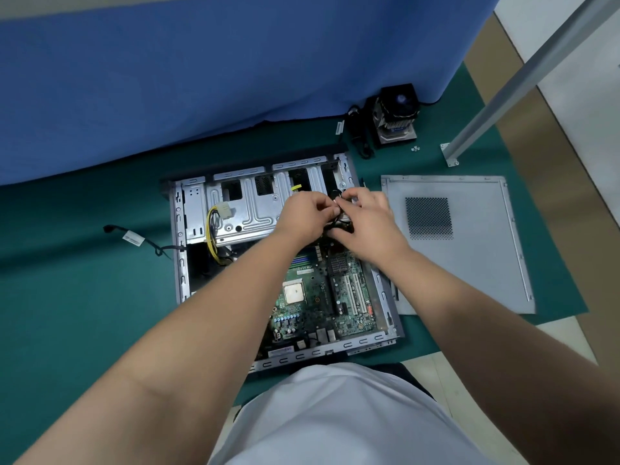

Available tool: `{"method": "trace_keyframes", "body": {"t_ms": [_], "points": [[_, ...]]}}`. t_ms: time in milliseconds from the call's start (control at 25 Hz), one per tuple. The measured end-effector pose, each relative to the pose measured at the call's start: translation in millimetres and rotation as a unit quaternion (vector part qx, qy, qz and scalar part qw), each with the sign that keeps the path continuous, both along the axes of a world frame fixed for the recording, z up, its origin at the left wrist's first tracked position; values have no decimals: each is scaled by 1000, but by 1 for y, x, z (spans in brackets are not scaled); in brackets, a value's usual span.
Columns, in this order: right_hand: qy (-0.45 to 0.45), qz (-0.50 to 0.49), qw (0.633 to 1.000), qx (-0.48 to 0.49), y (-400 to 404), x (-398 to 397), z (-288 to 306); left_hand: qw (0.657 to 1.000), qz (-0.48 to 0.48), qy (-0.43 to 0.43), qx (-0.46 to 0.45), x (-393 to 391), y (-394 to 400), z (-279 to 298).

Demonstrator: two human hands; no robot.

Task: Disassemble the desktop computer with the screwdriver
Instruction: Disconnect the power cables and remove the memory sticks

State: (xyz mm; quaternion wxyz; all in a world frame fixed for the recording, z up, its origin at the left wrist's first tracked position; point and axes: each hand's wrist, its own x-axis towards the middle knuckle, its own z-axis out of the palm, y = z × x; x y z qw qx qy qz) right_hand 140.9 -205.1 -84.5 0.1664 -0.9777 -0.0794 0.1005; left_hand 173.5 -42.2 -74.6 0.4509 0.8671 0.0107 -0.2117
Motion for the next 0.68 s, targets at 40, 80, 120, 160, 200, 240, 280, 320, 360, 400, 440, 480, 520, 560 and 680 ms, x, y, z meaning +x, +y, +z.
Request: {"method": "trace_keyframes", "body": {"t_ms": [40, 80, 120, 160, 200, 240, 280, 320, 360, 400, 440, 480, 520, 560, 680], "points": [[-12, 7, 1000, -19, 0, 0, 0, 1000, -12, -3, -17, -1, 7, 2], [-25, 13, 999, -39, 0, 0, 0, 999, -19, -11, -31, -3, 15, 5], [-36, 18, 997, -58, 0, 0, 0, 999, -22, -30, -33, -7, 25, 7], [-46, 23, 996, -77, 1, -1, 0, 998, -22, -64, -17, -11, 37, 8], [-56, 28, 993, -99, 3, -2, 0, 994, -24, -108, 12, -17, 50, 8], [-68, 35, 989, -125, 4, -4, 0, 987, -32, -152, 46, -23, 63, 5], [-80, 43, 985, -150, 6, -5, 0, 977, -44, -191, 80, -29, 77, 2], [-91, 51, 980, -169, 7, -5, 0, 967, -57, -222, 114, -36, 91, -3], [-100, 59, 977, -181, 7, -5, 2, 956, -68, -244, 147, -42, 104, -8], [-104, 67, 975, -186, 6, -5, 3, 947, -76, -257, 180, -49, 118, -14], [-106, 75, 974, -185, 4, -5, 4, 938, -82, -264, 209, -55, 131, -19], [-106, 81, 974, -182, 1, -5, 4, 931, -87, -268, 234, -60, 141, -25], [-108, 84, 975, -177, -1, -5, 5, 923, -95, -270, 257, -65, 150, -30], [-112, 85, 976, -168, -2, -5, 6, 916, -105, -269, 277, -70, 156, -35], [-114, 81, 979, -149, 0, -5, 8, 901, -128, -265, 318, -76, 163, -44]]}}
